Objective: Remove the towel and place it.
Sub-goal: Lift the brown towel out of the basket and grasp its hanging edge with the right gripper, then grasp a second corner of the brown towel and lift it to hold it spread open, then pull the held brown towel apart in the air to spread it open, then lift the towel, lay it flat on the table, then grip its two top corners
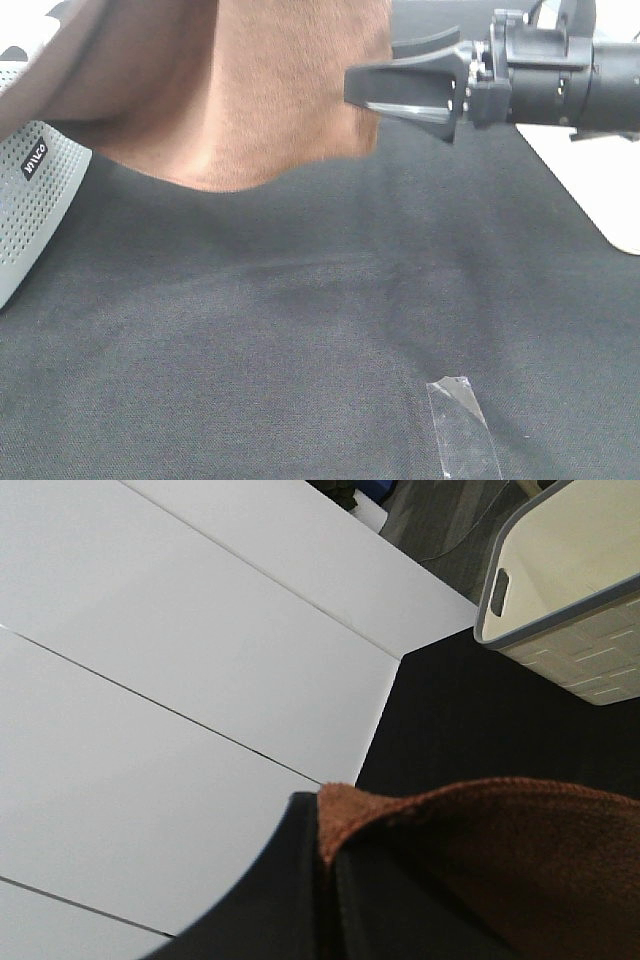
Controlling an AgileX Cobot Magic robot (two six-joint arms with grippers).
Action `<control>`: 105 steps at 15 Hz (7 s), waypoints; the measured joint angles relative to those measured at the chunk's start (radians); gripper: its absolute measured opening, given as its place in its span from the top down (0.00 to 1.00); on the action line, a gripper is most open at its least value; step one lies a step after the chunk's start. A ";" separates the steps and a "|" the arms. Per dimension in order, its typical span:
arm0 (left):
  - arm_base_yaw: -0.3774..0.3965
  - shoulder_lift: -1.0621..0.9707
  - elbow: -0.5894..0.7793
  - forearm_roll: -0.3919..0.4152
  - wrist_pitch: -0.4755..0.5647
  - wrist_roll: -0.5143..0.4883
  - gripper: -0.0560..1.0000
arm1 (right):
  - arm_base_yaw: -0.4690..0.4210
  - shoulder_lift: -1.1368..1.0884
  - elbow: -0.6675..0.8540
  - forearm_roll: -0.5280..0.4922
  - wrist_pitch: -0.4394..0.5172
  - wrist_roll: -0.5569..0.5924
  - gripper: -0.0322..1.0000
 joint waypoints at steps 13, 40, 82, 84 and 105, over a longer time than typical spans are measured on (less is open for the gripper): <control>0.000 0.029 0.000 0.034 -0.031 0.000 0.95 | 0.093 0.000 0.000 -0.051 -0.221 0.042 0.55; 0.140 0.030 0.000 -0.062 -0.529 -0.317 0.95 | 0.093 -0.104 -1.231 -1.352 -0.036 1.590 0.97; 0.447 0.973 -1.076 -0.098 0.015 -0.443 0.95 | 0.094 0.389 -1.486 -1.456 -0.656 1.458 0.97; 0.408 0.964 -1.076 -0.136 0.366 -0.336 0.95 | 0.094 0.387 -1.486 -1.479 -0.479 1.538 0.97; 0.352 0.022 0.133 -0.416 0.814 -0.390 0.95 | 0.109 -0.358 -0.484 -1.536 0.018 1.838 0.97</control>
